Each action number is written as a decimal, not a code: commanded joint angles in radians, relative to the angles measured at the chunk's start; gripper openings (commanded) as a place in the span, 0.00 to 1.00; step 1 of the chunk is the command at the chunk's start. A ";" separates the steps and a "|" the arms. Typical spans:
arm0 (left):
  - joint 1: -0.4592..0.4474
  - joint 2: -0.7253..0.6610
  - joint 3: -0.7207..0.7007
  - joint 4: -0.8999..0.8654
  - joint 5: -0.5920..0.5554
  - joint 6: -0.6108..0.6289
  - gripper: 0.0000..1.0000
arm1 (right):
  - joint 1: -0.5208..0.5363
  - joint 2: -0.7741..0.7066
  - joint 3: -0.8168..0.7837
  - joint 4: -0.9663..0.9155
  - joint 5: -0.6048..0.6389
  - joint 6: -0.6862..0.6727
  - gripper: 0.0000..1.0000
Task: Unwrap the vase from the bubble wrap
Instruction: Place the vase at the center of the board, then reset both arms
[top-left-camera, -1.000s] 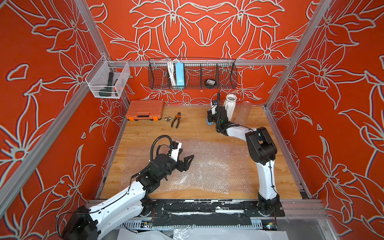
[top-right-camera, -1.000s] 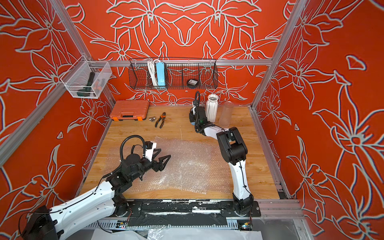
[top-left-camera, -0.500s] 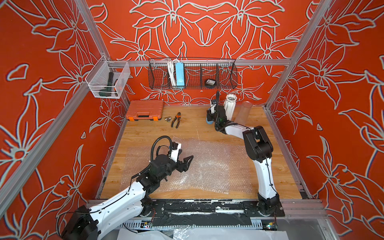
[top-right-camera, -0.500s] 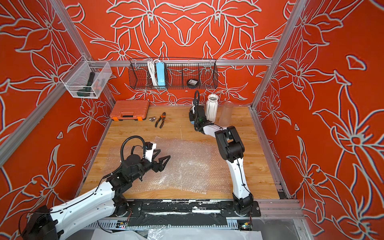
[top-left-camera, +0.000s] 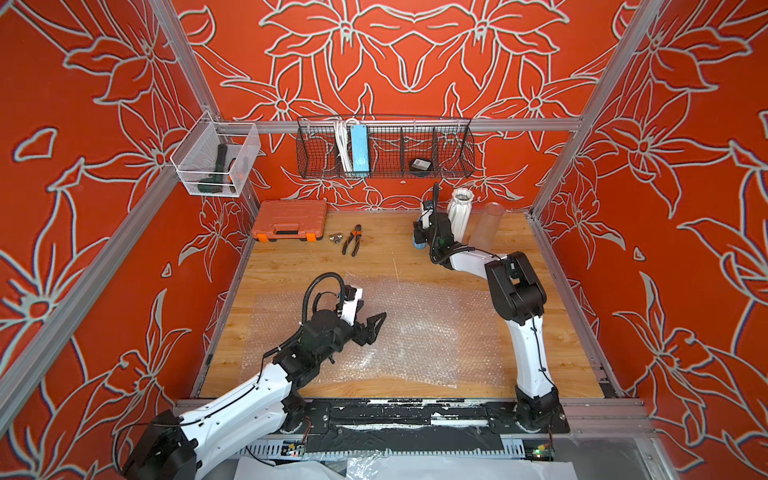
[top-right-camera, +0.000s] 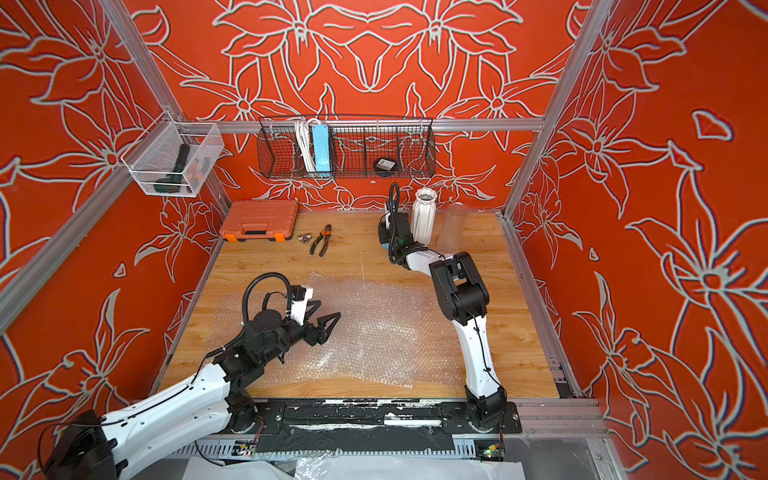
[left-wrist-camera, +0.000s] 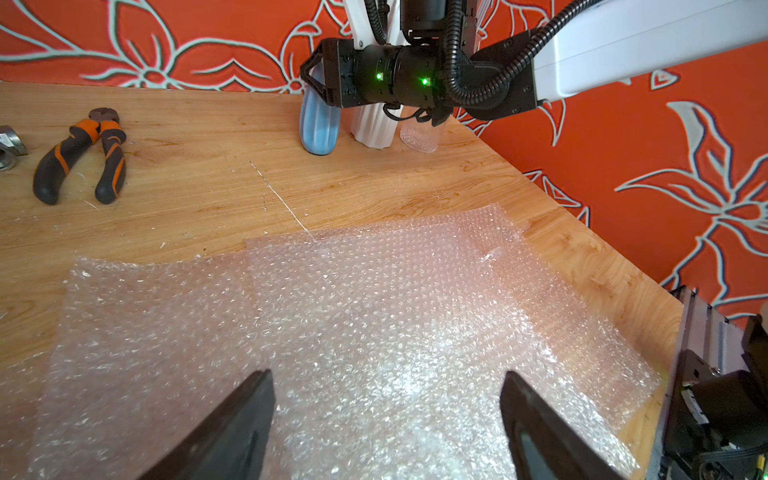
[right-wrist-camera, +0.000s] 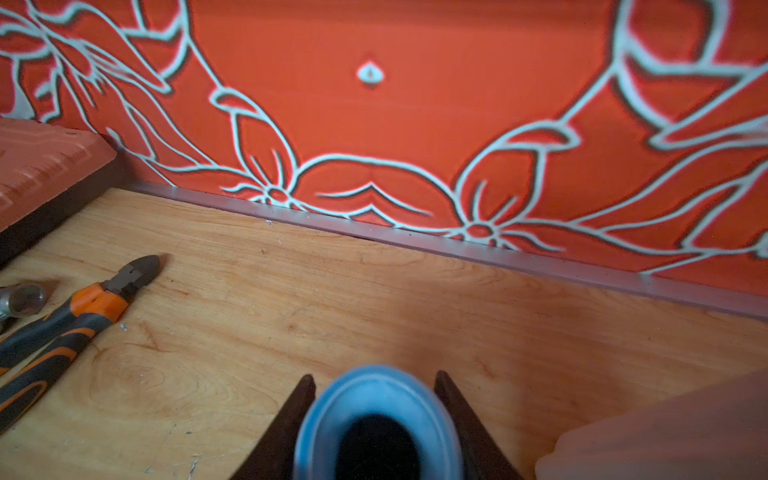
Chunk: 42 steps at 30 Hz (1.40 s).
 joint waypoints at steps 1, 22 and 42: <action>-0.001 0.004 -0.001 0.013 -0.008 -0.001 0.83 | -0.004 -0.045 -0.020 0.006 0.009 0.014 0.51; 0.000 -0.001 0.003 0.002 -0.026 0.002 0.83 | -0.003 -0.170 -0.108 0.018 -0.008 -0.001 0.74; 0.022 0.093 0.040 0.150 -0.775 0.077 0.86 | -0.004 -0.747 -0.583 0.007 0.197 -0.168 0.77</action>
